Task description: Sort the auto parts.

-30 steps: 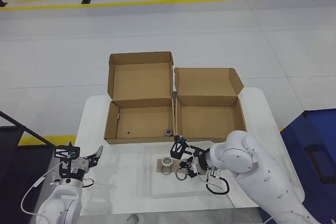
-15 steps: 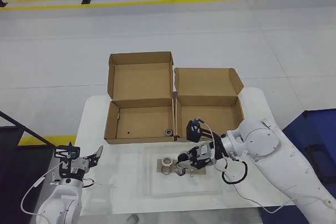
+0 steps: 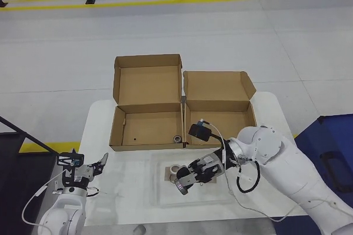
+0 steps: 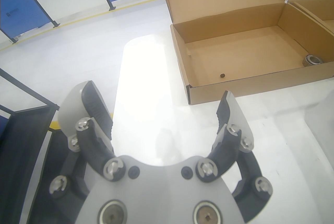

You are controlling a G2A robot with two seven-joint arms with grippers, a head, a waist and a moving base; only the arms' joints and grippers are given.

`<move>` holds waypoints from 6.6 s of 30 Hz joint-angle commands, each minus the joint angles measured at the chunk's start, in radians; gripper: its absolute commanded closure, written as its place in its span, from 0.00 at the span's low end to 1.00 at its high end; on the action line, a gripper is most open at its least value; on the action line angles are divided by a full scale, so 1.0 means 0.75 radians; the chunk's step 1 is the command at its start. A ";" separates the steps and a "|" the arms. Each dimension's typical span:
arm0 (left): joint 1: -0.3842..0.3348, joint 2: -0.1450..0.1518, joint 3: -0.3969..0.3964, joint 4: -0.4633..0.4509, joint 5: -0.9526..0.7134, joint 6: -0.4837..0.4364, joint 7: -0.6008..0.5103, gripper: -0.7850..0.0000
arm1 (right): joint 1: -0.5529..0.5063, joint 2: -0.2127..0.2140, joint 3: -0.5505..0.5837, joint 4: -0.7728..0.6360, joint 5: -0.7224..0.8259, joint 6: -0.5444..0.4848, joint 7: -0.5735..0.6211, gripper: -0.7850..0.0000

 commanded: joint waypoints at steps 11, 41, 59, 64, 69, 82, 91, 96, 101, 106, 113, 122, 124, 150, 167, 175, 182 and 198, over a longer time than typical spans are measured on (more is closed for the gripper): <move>0.000 0.000 0.000 0.000 0.000 0.000 0.000 0.00 | 0.061 -0.048 -0.108 0.032 0.313 0.120 0.084 1.00; 0.000 0.000 0.000 0.000 0.000 0.000 0.000 0.00 | 0.054 -0.294 -0.392 0.151 1.337 0.741 0.209 1.00; 0.000 0.000 0.000 0.000 0.000 0.000 0.000 0.00 | 0.035 -0.390 -0.470 0.176 1.696 1.059 0.150 1.00; 0.000 0.000 0.000 0.000 0.000 0.000 0.000 0.00 | 0.051 -0.395 -0.383 0.244 1.507 0.908 0.226 1.00; 0.000 0.000 0.000 0.000 0.000 0.000 0.000 0.00 | 0.019 -0.405 -0.313 0.221 1.394 0.810 0.226 1.00; 0.000 0.000 0.000 0.000 0.000 0.000 0.000 0.00 | -0.012 -0.405 -0.200 0.153 1.358 0.636 0.226 1.00; 0.000 0.000 0.000 0.000 0.000 0.000 0.000 0.00 | -0.124 -0.396 0.021 -0.079 1.311 0.532 0.226 1.00; 0.000 0.000 0.000 0.000 0.000 0.000 0.000 0.00 | -0.124 -0.396 0.021 -0.079 1.311 0.532 0.226 1.00; 0.000 0.000 0.000 0.000 0.000 0.000 0.000 0.00 | -0.138 -0.397 0.049 -0.090 1.303 0.487 0.185 1.00; 0.000 0.000 0.000 0.000 0.000 0.000 0.000 0.00 | -0.103 -0.396 0.206 -0.133 1.136 0.299 0.226 1.00; 0.000 0.000 0.000 0.000 0.000 0.000 0.000 0.00 | -0.071 -0.405 0.387 -0.277 0.896 0.226 0.226 1.00; 0.000 0.000 0.000 0.000 0.000 0.000 0.000 0.00 | -0.108 -0.441 0.475 -0.314 0.800 0.226 0.226 1.00; 0.000 0.000 0.000 0.000 0.000 0.000 0.000 0.00 | -0.108 -0.441 0.475 -0.314 0.800 0.226 0.226 1.00; 0.000 0.000 0.000 0.000 0.000 0.000 0.000 0.00 | -0.136 -0.356 0.734 -0.456 -0.278 0.162 0.150 1.00; 0.000 0.000 0.000 0.000 0.000 0.000 0.000 0.00 | -0.199 -0.380 0.630 -0.349 0.530 0.160 0.046 1.00; 0.000 0.000 0.000 0.000 0.000 0.000 0.000 0.00 | -0.223 -0.382 0.613 -0.356 0.576 0.209 -0.020 1.00; 0.000 0.000 0.000 0.000 0.000 0.000 0.000 0.00 | -0.270 -0.388 0.568 -0.355 0.750 0.413 -0.147 1.00; 0.000 0.000 0.000 0.000 0.000 0.000 0.000 0.00 | -0.331 -0.398 0.531 -0.394 0.847 0.528 -0.273 1.00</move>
